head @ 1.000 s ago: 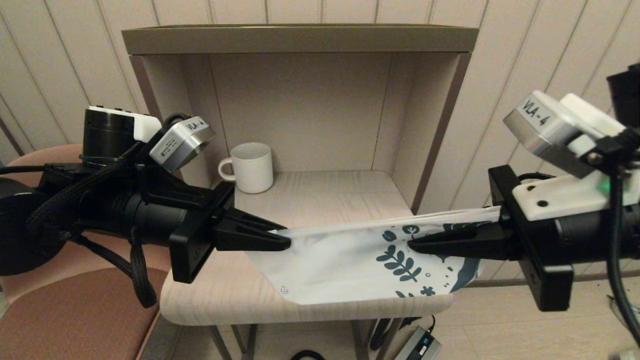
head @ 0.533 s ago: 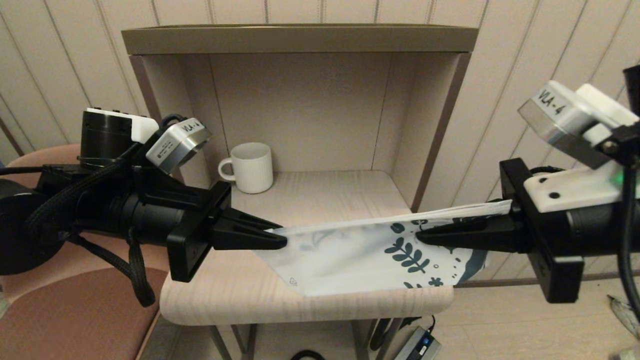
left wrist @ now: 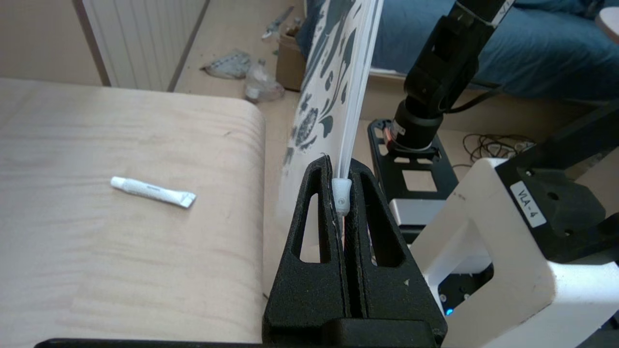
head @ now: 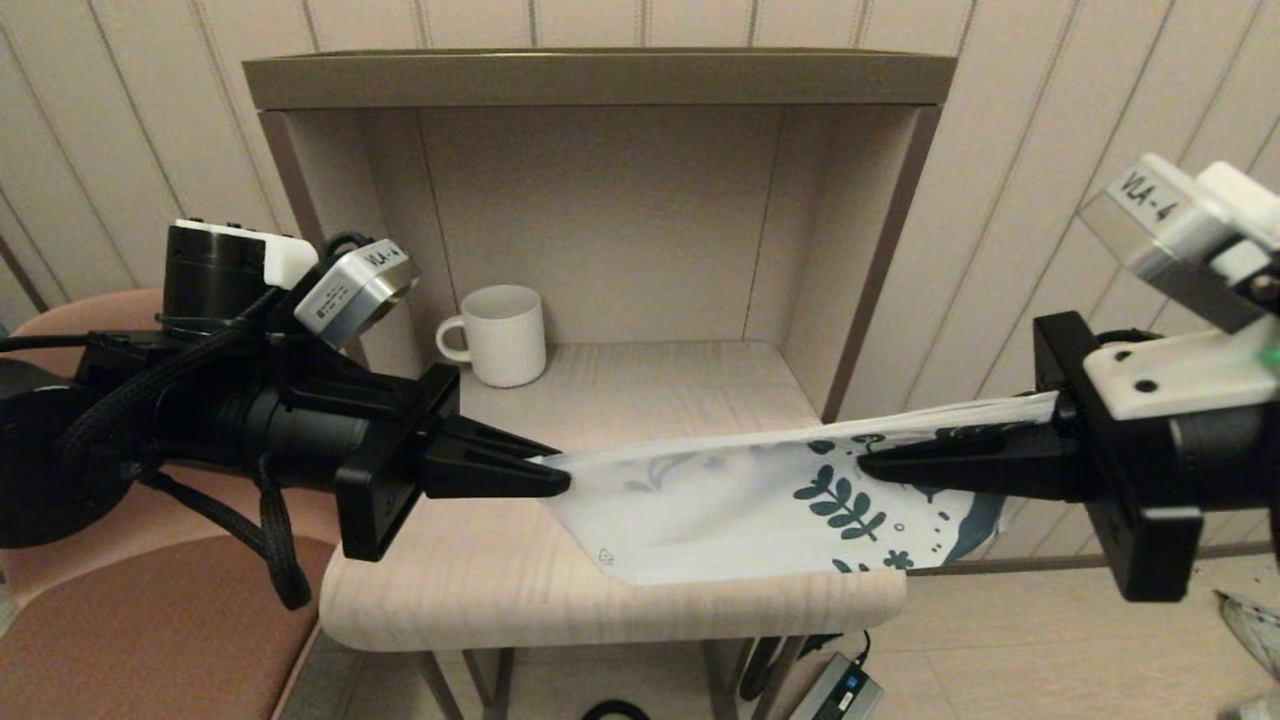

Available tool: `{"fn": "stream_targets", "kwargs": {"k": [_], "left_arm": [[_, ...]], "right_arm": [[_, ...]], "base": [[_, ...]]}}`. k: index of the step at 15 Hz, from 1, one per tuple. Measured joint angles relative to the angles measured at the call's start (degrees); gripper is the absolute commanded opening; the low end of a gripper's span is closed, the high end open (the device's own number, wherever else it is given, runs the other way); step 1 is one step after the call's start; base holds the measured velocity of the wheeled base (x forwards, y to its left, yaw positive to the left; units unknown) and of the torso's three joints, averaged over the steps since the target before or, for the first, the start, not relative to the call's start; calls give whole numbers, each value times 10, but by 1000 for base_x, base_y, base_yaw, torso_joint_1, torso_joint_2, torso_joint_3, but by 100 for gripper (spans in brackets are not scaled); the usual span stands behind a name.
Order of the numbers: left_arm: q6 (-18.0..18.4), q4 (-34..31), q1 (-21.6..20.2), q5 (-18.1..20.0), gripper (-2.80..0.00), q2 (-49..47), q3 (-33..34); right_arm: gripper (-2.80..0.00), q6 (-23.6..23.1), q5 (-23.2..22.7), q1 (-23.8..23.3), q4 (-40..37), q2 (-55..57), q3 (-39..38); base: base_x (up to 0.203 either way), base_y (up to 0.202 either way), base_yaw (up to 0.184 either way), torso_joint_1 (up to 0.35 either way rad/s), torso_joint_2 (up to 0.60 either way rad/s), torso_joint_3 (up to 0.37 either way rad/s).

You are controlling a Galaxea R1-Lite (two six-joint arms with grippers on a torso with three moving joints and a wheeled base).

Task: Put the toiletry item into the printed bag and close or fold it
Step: Open the storage bag

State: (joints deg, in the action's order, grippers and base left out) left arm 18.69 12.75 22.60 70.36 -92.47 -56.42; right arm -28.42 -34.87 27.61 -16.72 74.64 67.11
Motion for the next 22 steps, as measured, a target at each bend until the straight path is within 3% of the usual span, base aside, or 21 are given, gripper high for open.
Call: {"fn": "stream_targets", "kwargs": {"k": [14, 22], "left_arm": [[0, 0, 0, 0, -280, -4, -2], [0, 0, 0, 0, -280, -4, -4]], "right_arm": [[-280, 12, -15, 46, 62, 61, -9], [-280, 12, -13, 24, 61, 58, -10]], "base": [[0, 0, 0, 0, 0, 0], [0, 0, 0, 0, 0, 0]]}}
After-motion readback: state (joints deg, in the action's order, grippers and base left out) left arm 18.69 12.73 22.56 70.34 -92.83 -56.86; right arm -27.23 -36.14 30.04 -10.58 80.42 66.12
